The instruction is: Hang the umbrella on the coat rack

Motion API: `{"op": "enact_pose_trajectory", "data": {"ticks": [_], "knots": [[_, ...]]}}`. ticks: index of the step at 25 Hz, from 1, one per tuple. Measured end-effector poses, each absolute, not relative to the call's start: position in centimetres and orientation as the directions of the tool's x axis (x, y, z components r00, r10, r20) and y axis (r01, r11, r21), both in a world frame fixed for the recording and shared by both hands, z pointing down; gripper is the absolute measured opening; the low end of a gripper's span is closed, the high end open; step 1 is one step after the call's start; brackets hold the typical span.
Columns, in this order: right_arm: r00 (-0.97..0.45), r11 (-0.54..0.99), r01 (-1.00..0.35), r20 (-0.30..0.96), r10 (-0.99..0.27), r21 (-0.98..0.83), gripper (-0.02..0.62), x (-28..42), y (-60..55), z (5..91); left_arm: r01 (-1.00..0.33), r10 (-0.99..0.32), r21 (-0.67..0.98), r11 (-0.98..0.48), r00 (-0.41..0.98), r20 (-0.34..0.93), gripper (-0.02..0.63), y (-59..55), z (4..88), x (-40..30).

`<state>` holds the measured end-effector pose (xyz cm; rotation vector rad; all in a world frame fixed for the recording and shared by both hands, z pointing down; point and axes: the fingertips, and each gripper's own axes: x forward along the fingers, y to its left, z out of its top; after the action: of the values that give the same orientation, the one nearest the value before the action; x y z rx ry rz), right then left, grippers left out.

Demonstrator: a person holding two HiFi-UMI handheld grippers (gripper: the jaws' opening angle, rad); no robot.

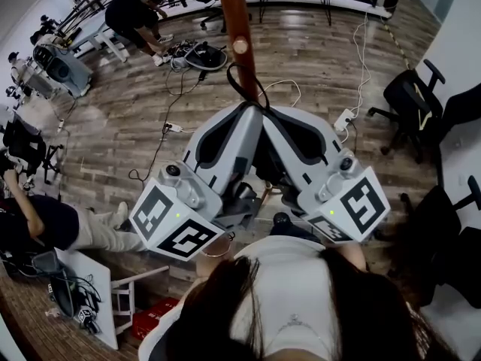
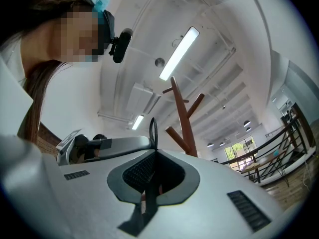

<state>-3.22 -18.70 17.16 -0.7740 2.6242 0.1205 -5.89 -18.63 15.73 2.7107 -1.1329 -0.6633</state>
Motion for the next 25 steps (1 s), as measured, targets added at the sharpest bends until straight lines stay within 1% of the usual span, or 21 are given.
{"op": "enact_pose_trajectory", "data": {"ticks": [25], "knots": [[-0.780, 0.860, -0.509, -0.400, -0.481, -0.042, 0.038, -3.9, -23.0, 16.8, -0.668, -0.723, 0.283, -0.688, 0.603, -0.336, 0.011, -22.8, 15.3, -6.6]]}}
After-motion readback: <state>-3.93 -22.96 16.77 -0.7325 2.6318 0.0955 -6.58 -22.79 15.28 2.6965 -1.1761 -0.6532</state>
